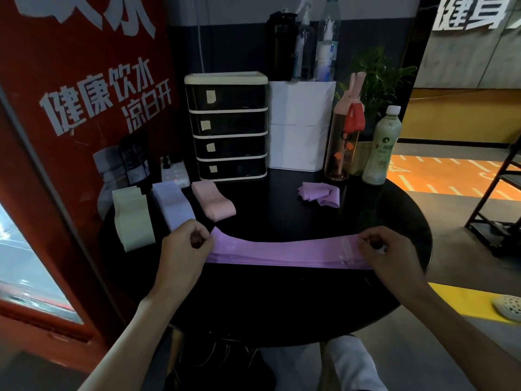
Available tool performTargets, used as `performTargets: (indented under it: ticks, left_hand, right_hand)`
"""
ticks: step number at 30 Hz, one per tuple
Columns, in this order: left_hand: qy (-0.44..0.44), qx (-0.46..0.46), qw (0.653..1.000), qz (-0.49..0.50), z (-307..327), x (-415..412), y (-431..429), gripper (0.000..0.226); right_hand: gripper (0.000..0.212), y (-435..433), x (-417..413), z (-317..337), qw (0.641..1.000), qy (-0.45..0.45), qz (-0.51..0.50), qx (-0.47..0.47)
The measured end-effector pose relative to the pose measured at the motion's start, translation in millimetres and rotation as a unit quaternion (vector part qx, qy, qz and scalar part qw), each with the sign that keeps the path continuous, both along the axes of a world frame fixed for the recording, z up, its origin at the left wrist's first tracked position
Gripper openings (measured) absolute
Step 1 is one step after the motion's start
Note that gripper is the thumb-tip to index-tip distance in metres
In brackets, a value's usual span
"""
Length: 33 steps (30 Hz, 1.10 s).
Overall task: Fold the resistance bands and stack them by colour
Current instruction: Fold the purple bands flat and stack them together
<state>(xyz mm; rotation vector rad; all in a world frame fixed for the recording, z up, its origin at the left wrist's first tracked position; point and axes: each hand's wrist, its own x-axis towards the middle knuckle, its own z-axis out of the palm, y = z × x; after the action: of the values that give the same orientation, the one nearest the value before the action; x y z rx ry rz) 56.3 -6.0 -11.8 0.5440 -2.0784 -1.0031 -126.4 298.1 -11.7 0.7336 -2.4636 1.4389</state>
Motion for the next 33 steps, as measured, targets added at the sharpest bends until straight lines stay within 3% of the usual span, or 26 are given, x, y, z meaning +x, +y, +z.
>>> performTargets:
  ticks: [26, 30, 33]
  left_hand:
    - [-0.074, -0.06, 0.996, 0.0, -0.5, 3.2, 4.0, 0.023]
    - [-0.068, -0.177, 0.982, 0.012, 3.1, -1.6, 6.0, 0.02]
    - [-0.041, -0.249, 0.967, -0.024, 9.7, -15.5, 30.6, 0.005]
  right_hand:
    - [0.021, 0.7, -2.8, -2.8, 0.993, 0.015, -0.007, 0.12]
    - [0.019, 0.6, -1.8, -2.5, 0.992, 0.02, -0.005, 0.122]
    - [0.023, 0.1, -1.9, -2.5, 0.992, 0.021, -0.008, 0.126]
